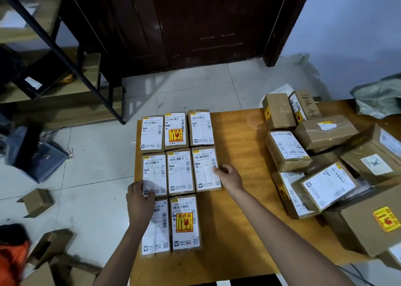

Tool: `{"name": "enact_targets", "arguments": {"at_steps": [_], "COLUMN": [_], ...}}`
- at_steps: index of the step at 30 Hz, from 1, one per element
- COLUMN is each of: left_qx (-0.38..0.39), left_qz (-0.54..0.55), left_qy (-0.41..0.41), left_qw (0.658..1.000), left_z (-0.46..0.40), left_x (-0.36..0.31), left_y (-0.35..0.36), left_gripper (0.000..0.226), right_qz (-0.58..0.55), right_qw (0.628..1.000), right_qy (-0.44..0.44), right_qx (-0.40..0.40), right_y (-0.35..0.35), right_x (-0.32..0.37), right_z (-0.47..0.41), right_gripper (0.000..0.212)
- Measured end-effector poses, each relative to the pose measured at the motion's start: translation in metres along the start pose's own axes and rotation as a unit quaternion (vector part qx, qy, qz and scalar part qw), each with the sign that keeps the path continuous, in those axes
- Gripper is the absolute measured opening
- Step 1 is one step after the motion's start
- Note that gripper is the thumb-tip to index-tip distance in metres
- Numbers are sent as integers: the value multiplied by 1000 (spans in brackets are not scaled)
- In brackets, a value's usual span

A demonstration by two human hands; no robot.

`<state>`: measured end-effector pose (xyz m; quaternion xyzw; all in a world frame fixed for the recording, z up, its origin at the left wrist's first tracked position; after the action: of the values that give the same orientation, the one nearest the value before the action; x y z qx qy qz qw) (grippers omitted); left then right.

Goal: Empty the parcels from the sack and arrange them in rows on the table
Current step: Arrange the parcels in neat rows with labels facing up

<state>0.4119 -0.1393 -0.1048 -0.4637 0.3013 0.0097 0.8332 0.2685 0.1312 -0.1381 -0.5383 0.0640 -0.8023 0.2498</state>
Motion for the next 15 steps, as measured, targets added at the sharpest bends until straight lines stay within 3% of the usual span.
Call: {"name": "enact_targets", "arguments": {"at_steps": [5, 9, 12, 15], "left_qx": [-55, -58, 32, 189], "left_qz": [4, 83, 106, 65], "left_qy": [39, 102, 153, 123], "left_qw": [998, 990, 982, 972], "left_z": [12, 44, 70, 93], "left_x": [-19, -83, -143, -186], "left_y": [-15, -8, 30, 94], "left_gripper": [35, 32, 26, 27], "right_qz": [48, 130, 190, 252], "right_qw": [998, 984, 960, 936], "right_qy": [-44, -112, -157, -157], "right_qx": [4, -48, -130, -189], "right_y": [-17, -76, -142, -200], "right_x": [10, 30, 35, 37], "right_z": [5, 8, 7, 6], "right_gripper": [52, 46, 40, 35]}}
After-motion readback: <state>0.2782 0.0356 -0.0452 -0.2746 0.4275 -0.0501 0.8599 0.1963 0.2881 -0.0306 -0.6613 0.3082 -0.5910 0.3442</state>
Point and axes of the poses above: each hand's wrist, its own z-axis away from the middle knuckle, its own y-axis out of the palm, x = y × z, the point moved 6 cm from there along -z, towards the middle knuckle, and after that the axes turned 15 degrees about -y, right-handed, at the moved point
